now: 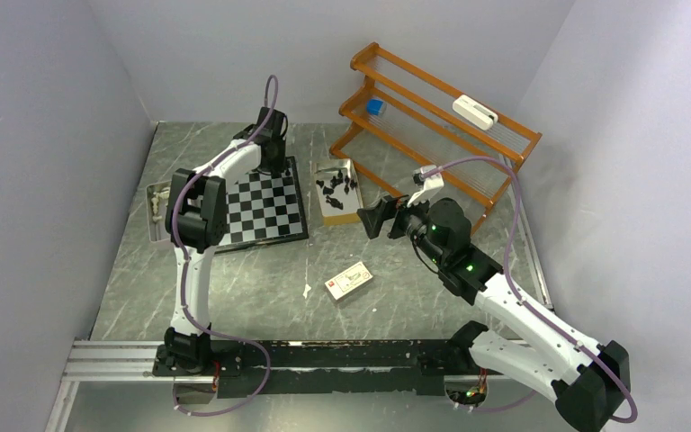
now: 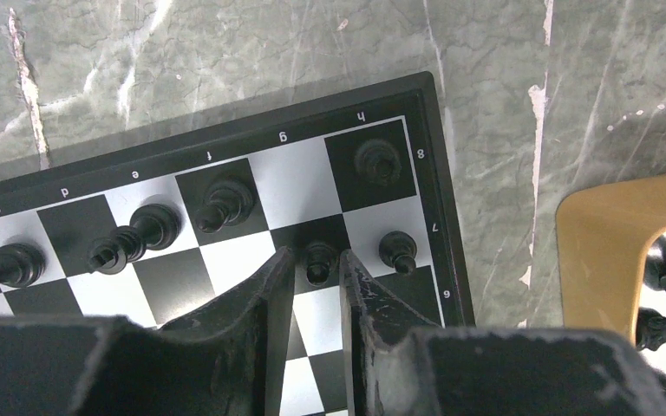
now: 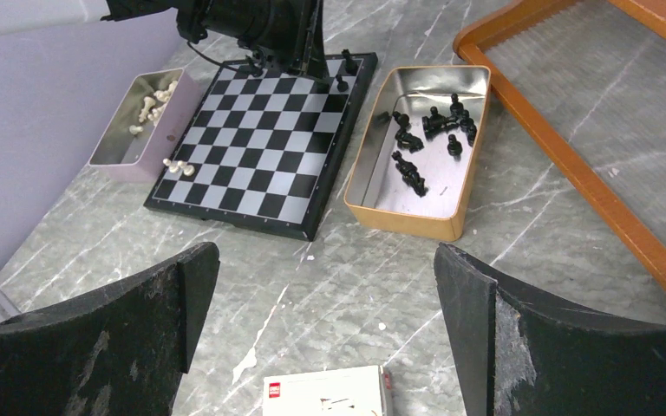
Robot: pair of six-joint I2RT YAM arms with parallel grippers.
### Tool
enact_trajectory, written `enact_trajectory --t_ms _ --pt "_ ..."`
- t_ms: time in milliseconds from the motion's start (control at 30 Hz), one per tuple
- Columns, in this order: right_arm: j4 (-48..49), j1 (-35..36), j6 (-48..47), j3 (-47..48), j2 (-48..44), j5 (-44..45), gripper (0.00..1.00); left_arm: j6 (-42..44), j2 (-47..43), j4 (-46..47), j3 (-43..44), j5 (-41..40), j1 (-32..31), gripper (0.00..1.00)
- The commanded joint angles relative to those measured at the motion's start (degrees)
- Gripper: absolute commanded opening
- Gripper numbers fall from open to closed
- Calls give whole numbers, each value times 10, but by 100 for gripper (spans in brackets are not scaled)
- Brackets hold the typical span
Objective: Set up the chess pieces on the board
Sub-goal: Place the chess piece on the chessboard, then pick up the chess piece from the storage box.
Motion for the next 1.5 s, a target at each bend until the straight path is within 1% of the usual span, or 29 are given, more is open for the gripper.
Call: enact_trajectory --t_ms 0,200,367,533,733,833,967,1067,1133,1267,1467 --pt "11 1 -5 -2 -9 8 100 4 -44 -6 5 13 4 31" --pt "5 1 -3 -3 -4 5 100 -5 -93 -5 1 56 2 33" --pt "2 1 4 0 -1 -2 100 -7 -122 -25 19 82 -15 35" --pt "-6 1 9 7 3 -8 100 1 -131 -47 33 80 -58 36" --pt "-12 1 4 8 -2 -12 100 10 -117 -61 49 65 -107 35" --pt "-9 1 6 2 -6 -10 100 5 -110 -53 46 52 -115 32" --pt "-15 1 3 6 -2 -10 100 -12 -109 -46 36 19 -106 32" --pt "-11 1 3 4 -2 -10 100 -27 -106 -51 36 18 -72 31" --pt "-10 1 3 4 -3 -13 100 -33 -106 -46 21 23 -52 30" --pt "-11 1 2 2 -6 -15 100 -46 -91 -46 8 17 -26 28" --pt "-7 1 1 0 -4 -19 100 -43 -59 -37 17 8 -11 35"
